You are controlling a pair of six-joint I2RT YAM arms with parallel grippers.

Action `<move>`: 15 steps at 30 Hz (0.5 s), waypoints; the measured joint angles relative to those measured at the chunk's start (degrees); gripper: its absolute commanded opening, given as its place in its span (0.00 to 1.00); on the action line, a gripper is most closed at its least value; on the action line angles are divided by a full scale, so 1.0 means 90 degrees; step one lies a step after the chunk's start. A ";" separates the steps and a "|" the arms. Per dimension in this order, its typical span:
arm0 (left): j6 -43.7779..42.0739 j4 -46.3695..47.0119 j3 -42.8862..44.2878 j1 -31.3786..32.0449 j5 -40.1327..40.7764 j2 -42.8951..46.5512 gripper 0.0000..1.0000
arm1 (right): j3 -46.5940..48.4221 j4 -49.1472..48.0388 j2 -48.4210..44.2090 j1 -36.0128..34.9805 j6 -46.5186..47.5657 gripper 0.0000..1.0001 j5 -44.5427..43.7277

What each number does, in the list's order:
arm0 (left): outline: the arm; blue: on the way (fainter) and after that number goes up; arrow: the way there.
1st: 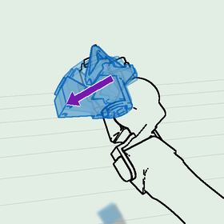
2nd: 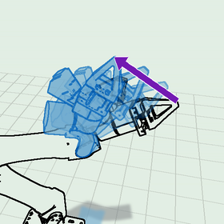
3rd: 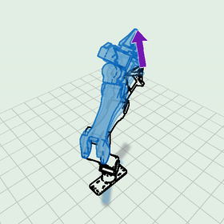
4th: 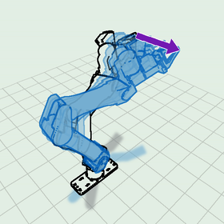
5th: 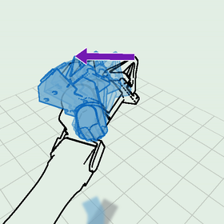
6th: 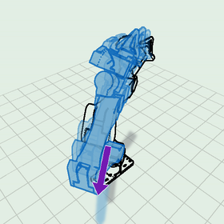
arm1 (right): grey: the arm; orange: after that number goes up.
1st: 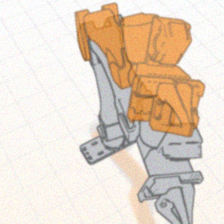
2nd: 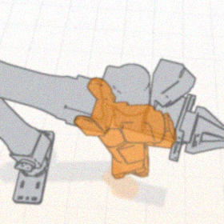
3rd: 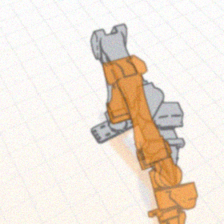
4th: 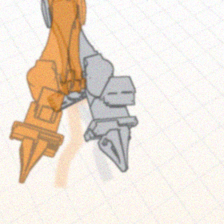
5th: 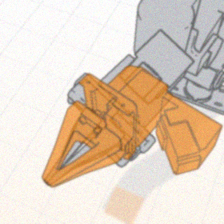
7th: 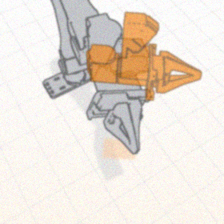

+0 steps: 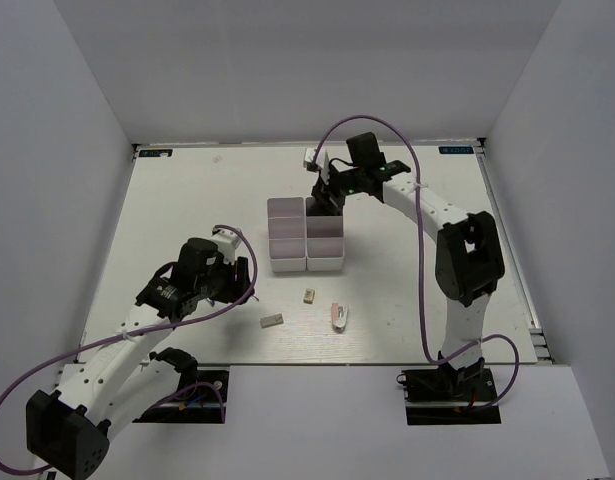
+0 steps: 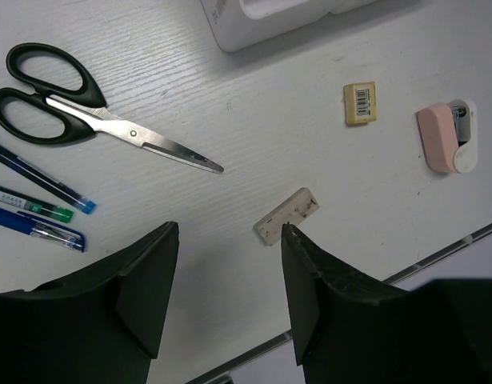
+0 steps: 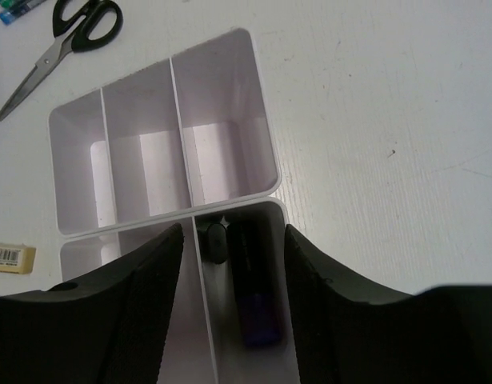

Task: Sort the stationery into containers
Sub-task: Place the pen in the storage box.

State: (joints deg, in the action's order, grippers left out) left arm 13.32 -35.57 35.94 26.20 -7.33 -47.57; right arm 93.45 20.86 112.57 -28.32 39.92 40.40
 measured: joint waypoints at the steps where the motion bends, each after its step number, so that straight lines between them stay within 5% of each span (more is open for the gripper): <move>1: 0.0000 0.0000 0.0000 0.0000 0.0000 -0.0002 0.62 | 0.0002 0.0002 -0.0049 0.0005 -0.0107 0.54 0.0024; 7: 0.0017 0.0010 0.0000 0.0000 0.0000 -0.0165 0.53 | -0.0063 0.0189 -0.0865 0.0027 -0.0712 0.44 0.0238; 10: 0.0085 0.0010 0.0000 0.0000 0.0012 -0.0243 0.40 | -0.0197 0.0350 -0.1535 0.0024 -0.0950 0.02 0.0381; 15: 0.0364 -0.0044 0.0019 0.0000 0.0352 -0.0498 0.11 | -0.0763 0.0525 -0.2582 0.0010 -0.1503 0.00 -0.0442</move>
State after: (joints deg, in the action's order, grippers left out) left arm 16.60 -35.97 36.12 26.20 -4.16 -52.05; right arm 86.59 25.58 89.34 -28.23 26.39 36.42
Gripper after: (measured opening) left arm 0.193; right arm 0.001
